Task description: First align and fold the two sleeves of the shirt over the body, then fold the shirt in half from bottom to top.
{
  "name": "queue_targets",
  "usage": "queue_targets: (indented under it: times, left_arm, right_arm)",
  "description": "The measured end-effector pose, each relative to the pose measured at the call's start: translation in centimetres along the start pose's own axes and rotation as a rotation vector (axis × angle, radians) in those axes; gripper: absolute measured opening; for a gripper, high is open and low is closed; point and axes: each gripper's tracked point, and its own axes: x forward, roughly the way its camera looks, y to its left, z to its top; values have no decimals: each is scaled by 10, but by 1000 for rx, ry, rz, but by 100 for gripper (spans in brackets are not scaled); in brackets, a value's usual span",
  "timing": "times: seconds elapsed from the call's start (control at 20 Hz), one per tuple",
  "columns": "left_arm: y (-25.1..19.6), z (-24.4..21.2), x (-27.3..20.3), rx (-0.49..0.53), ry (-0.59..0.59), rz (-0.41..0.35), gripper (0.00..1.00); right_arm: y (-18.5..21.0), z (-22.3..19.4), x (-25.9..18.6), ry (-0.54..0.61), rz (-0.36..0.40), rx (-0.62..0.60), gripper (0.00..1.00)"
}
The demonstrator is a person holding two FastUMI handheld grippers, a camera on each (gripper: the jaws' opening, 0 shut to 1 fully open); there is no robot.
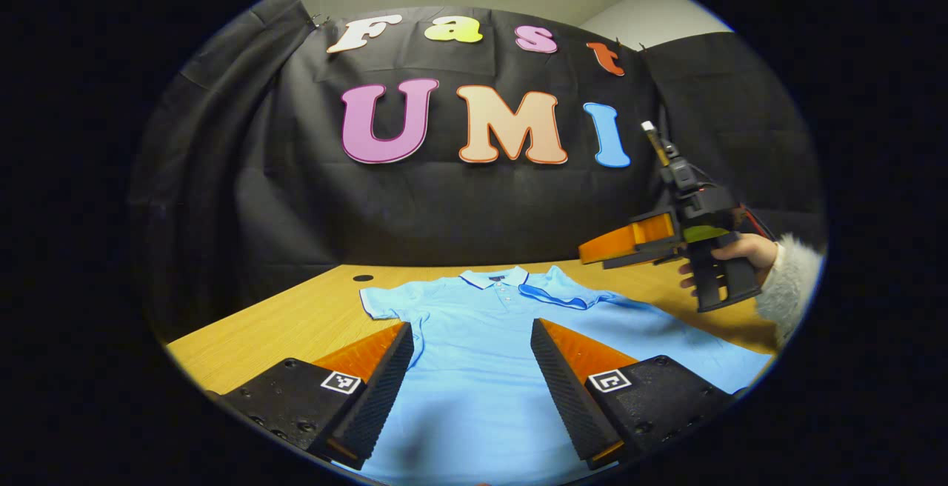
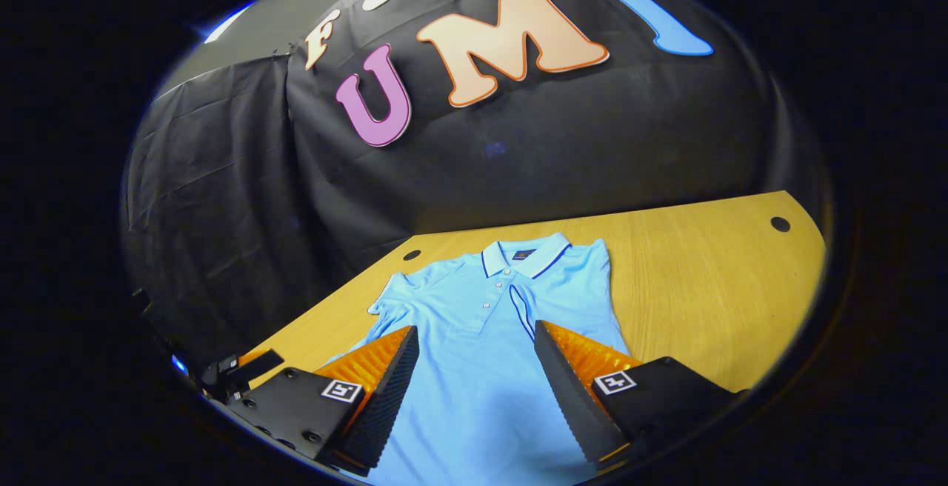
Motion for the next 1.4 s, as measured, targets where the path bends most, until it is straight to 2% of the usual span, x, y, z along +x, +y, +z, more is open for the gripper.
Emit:
queue_targets:
  times: [0.15,0.3,0.5,0.6,0.7,0.85,1.05,1.2,1.4]
  left_arm:
    - [26,13,9,-8,11,25,95]
    - [50,27,27,9,27,45,95]
    - [72,36,59,134,45,70,94]
    - [73,33,76,146,65,63,94]
    - [65,25,88,97,107,36,92]
    - [61,25,103,-43,138,14,96]
    - [85,32,130,-31,157,42,96]
    - [106,34,153,-120,199,44,96]
    - [137,25,190,-148,281,58,95]
  right_arm:
    - [-11,-14,-38,-27,-34,-35,97]
    - [-21,-25,-62,-52,-58,-19,98]
    - [-25,-32,-80,-79,-67,7,97]
    - [-23,-32,-87,-93,-62,5,97]
    - [-22,-33,-88,-103,-59,-1,97]
    - [-23,-31,-94,-126,-51,-8,98]
    - [-25,-32,-100,-125,-45,-5,98]
    - [-29,-33,-105,-125,-54,-10,97]
    - [-30,-27,-113,-142,-56,-4,97]
